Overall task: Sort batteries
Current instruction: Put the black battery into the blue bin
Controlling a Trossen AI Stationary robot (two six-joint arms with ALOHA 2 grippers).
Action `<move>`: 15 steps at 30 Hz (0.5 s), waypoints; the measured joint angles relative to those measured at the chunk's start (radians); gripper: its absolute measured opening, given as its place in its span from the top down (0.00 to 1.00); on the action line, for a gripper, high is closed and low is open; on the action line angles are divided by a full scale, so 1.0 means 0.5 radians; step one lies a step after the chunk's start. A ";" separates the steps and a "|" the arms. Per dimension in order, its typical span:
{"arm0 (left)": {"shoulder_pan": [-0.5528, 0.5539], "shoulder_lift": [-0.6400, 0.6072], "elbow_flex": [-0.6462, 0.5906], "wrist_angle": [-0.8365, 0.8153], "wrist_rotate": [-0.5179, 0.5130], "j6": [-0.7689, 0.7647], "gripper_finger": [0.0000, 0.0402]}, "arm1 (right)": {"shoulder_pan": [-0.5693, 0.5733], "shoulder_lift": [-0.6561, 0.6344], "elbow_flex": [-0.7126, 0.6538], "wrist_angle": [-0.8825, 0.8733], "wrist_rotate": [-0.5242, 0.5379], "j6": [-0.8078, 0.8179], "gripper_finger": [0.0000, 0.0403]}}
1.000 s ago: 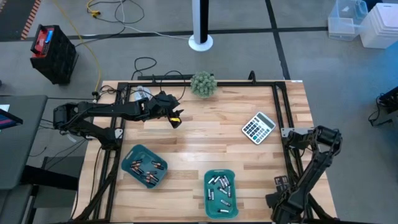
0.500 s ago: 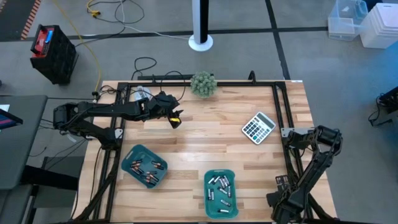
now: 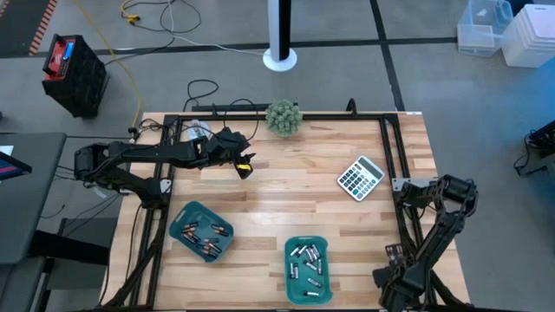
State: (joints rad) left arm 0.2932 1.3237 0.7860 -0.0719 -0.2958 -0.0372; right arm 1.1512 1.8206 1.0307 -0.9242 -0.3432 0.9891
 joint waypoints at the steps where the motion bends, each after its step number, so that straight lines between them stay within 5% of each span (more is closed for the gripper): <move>1: 0.000 0.000 0.000 0.000 0.000 0.000 0.57 | -0.006 -0.001 -0.012 0.017 -0.008 0.005 0.71; 15: 0.000 0.000 0.000 -0.016 0.000 0.000 0.57 | -0.070 -0.009 -0.033 0.072 -0.034 0.046 0.94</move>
State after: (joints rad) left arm 0.2933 1.3235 0.7860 -0.0801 -0.2958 -0.0372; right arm 1.1164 1.8159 1.0143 -0.8881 -0.3604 1.0123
